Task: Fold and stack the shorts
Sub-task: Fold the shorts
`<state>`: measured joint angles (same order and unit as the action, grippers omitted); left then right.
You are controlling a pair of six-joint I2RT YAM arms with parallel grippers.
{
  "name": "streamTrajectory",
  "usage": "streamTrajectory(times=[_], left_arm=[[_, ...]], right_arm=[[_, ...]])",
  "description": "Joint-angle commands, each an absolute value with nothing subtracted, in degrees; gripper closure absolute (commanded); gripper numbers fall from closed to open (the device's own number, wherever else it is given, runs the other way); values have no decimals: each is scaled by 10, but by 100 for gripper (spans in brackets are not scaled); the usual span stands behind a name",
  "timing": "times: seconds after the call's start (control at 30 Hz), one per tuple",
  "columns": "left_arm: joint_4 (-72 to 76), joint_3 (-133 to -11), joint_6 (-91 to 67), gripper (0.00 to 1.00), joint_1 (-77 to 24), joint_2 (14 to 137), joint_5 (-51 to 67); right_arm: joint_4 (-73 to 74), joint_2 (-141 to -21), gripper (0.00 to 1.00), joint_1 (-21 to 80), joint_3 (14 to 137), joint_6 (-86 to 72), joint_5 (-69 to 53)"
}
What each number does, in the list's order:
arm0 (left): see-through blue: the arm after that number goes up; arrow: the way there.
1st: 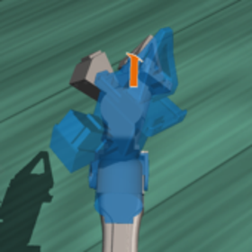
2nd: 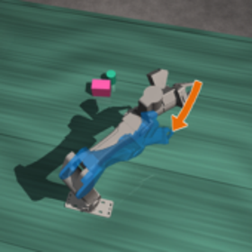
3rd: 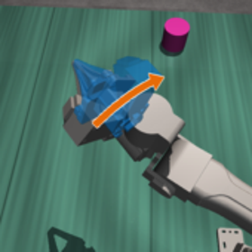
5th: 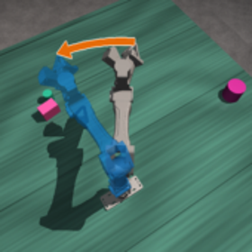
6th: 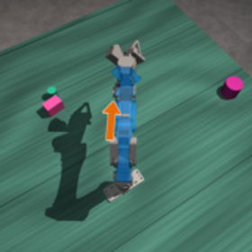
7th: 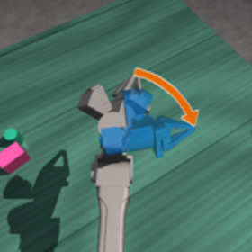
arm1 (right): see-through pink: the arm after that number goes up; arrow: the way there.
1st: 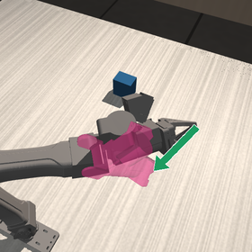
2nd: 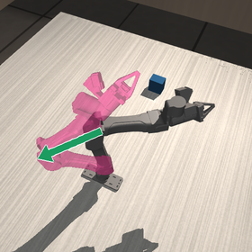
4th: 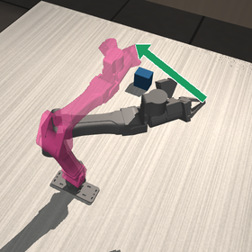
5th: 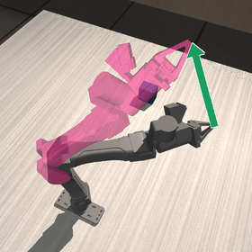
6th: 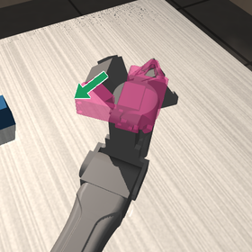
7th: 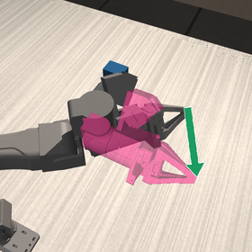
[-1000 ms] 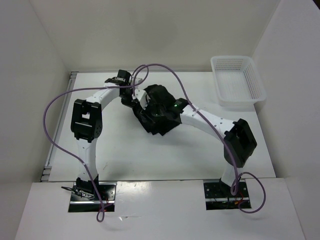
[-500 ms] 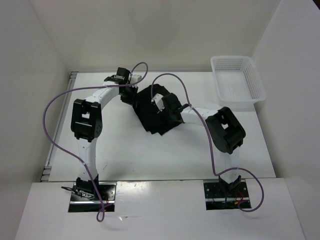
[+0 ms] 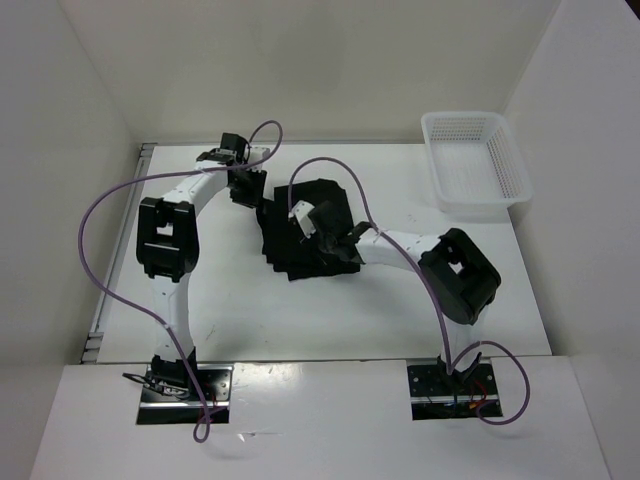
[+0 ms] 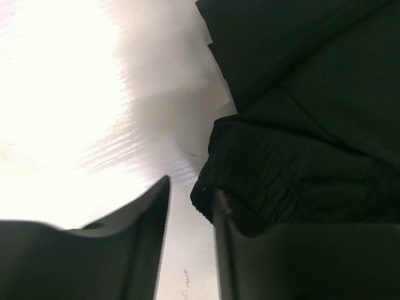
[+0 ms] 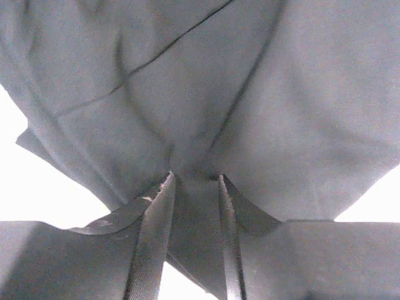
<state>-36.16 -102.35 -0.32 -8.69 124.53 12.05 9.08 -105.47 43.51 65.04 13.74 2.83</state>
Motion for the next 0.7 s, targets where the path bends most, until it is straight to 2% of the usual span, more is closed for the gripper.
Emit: streamTrajectory(times=[0.0,0.1,0.3,0.47,0.6,0.67], left_arm=[[-362,-1031,0,55,-85,1230,120],[-367,-1020,0,48,-85,1192,107],[-367,-1008,0,46,-85,1116,47],[-380,-955,0,46,-123,1049,131],[-381,-849,0,46,-156,1043,173],[-367,-810,0,46,-156,1055,178]], right_arm=[[85,-1034,59,432,702,54,55],[72,-1034,59,432,716,48,117],[85,-1024,55,409,766,41,167],[118,-1019,54,347,774,73,173],[151,-1013,47,264,798,85,143],[156,-1006,47,239,803,98,143]])
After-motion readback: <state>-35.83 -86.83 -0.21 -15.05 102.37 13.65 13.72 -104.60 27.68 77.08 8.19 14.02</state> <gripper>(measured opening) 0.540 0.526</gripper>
